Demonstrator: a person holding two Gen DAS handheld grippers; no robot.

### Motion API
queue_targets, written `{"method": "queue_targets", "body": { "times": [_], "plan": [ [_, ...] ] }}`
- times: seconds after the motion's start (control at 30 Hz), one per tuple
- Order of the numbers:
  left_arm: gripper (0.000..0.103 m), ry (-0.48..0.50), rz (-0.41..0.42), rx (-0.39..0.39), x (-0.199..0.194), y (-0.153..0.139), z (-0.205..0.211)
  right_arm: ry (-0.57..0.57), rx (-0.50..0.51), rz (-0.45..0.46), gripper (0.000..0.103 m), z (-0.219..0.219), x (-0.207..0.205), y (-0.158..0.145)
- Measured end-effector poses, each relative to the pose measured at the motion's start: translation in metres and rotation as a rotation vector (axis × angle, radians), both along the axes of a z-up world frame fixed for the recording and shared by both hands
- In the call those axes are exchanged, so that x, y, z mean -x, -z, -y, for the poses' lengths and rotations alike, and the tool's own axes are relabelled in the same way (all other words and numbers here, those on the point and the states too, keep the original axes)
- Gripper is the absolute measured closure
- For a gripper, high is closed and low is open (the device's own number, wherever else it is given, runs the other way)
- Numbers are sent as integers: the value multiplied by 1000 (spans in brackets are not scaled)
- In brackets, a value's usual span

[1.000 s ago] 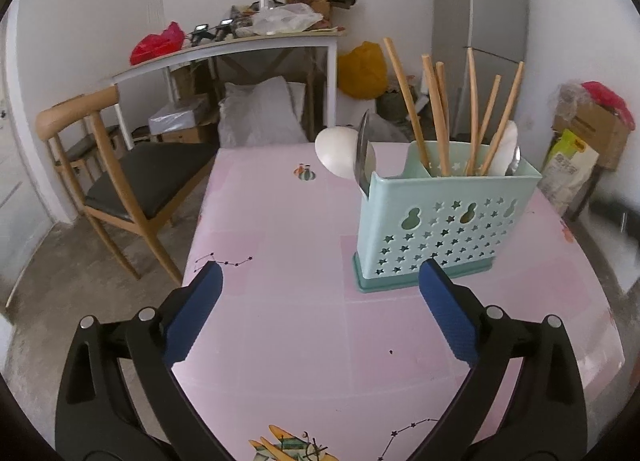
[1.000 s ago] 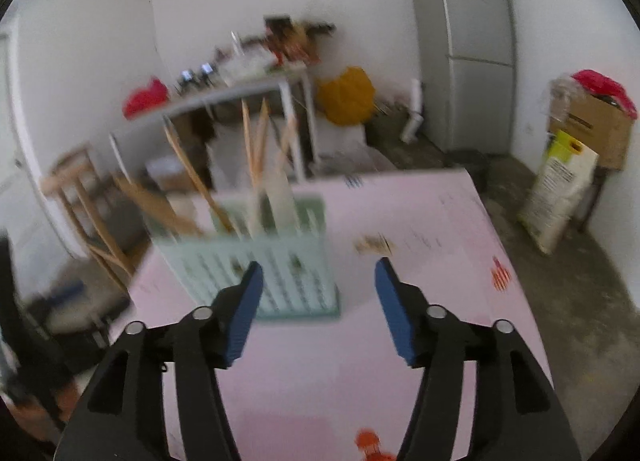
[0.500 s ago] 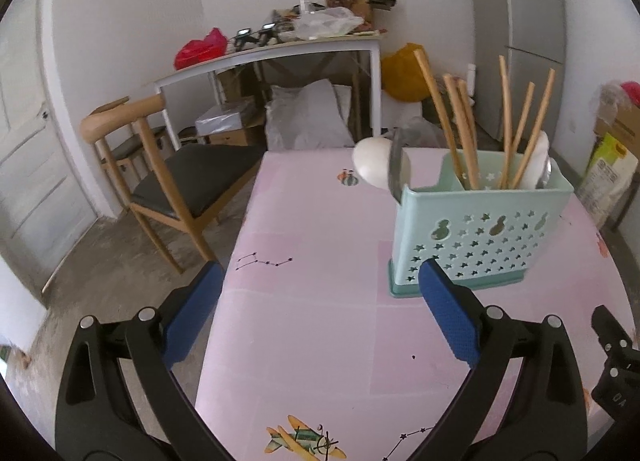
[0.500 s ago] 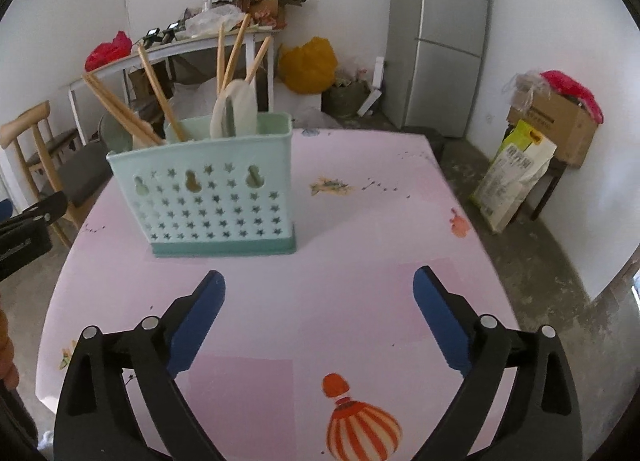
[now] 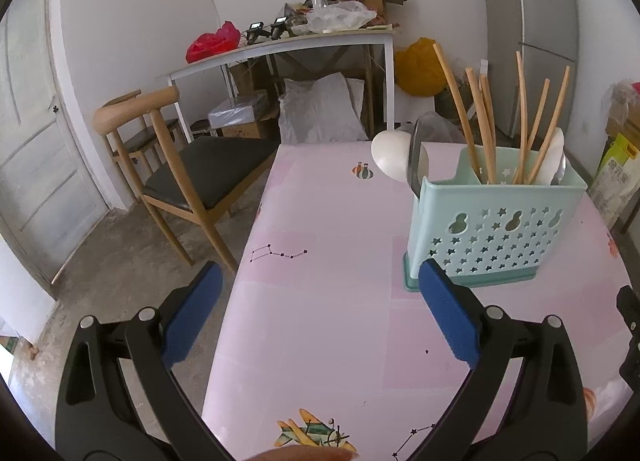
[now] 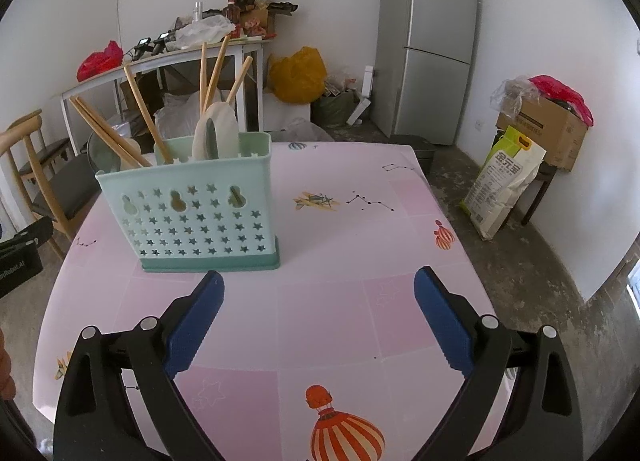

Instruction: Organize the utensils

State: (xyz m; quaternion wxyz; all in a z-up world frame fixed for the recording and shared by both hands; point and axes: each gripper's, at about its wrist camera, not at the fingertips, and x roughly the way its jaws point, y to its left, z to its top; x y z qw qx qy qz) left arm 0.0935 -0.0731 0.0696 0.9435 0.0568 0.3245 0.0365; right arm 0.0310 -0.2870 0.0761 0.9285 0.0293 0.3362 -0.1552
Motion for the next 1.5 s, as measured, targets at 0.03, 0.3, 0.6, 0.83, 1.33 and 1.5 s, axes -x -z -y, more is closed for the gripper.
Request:
{"method": "queue_targets", "body": {
  "times": [0.03, 0.3, 0.6, 0.83, 1.33, 1.5],
  "plan": [
    [8, 1, -2, 0, 0, 0, 0, -1, 0, -1, 10, 0, 0, 0],
    [8, 8, -35, 9, -1, 5, 0, -16, -1, -6, 10, -5, -2, 0],
    [8, 4, -66, 9, -4, 10, -2, -21, -1, -11, 10, -6, -2, 0],
    [8, 4, -68, 12, -4, 10, -3, -22, -2, -11, 10, -6, -2, -1],
    [8, 4, -64, 13, -4, 9, -3, -22, -1, -9, 10, -6, -2, -3],
    [8, 4, -64, 13, -4, 10, -3, -21, -1, -8, 10, -6, -2, -3]
  ]
}}
